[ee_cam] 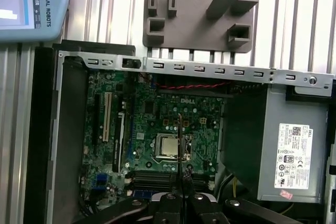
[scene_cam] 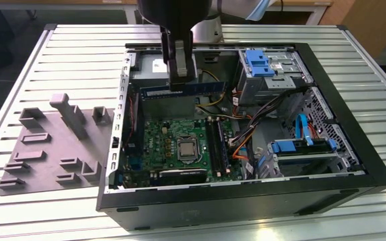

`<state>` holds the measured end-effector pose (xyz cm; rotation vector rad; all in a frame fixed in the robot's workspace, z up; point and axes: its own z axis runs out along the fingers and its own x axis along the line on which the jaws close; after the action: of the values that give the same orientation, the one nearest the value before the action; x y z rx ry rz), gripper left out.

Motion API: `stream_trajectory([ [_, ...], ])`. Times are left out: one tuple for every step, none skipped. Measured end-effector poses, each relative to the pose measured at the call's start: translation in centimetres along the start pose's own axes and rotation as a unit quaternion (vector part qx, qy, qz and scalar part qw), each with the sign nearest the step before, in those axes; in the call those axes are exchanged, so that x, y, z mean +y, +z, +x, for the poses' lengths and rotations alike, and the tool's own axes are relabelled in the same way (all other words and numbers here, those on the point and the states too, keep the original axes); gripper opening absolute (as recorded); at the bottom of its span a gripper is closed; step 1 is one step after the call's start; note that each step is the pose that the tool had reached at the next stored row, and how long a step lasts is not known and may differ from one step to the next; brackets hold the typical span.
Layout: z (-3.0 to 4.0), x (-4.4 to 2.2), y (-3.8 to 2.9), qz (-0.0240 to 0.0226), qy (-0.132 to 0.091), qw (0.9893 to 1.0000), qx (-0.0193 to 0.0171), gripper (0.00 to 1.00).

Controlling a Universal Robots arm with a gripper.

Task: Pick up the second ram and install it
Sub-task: 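Pick up the second ram and move it above second insertion slot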

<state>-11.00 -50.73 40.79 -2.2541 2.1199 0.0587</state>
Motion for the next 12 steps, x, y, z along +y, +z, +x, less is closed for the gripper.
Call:
stream_trajectory([
  [0.00, -0.02, 0.08, -0.0002, 0.000, 1.0000, 0.0000, 0.12],
  [0.00, -0.03, 0.15, -0.0003, 0.000, 1.0000, -0.0001, 0.12],
  [-0.01, -0.05, 0.22, -0.0004, 0.000, 1.0000, -0.0001, 0.12],
  [-0.02, -0.06, 0.28, -0.0006, 0.000, 1.0000, -0.0001, 0.12],
  [-0.06, -0.08, 0.34, -0.0007, 0.000, 1.0000, -0.0001, 0.12],
  [-0.09, -0.10, 0.39, -0.0009, 0.000, 1.0000, 0.0000, 0.12],
  [-0.13, -0.11, 0.46, -0.0010, 0.000, 1.0000, -0.0001, 0.12],
  [-0.17, -0.12, 0.51, -0.0010, 0.000, 1.0000, -0.0001, 0.12],
  [-0.21, -0.14, 0.56, -0.0011, 0.000, 1.0000, -0.0001, 0.12],
  [-0.26, -0.15, 0.61, -0.0012, 0.000, 1.0000, -0.0001, 0.12],
  [-0.30, -0.16, 0.66, -0.0012, 0.000, 1.0000, -0.0001, 0.12],
  [-0.34, -0.18, 0.72, -0.0013, 0.000, 1.0000, -0.0001, 0.12],
])
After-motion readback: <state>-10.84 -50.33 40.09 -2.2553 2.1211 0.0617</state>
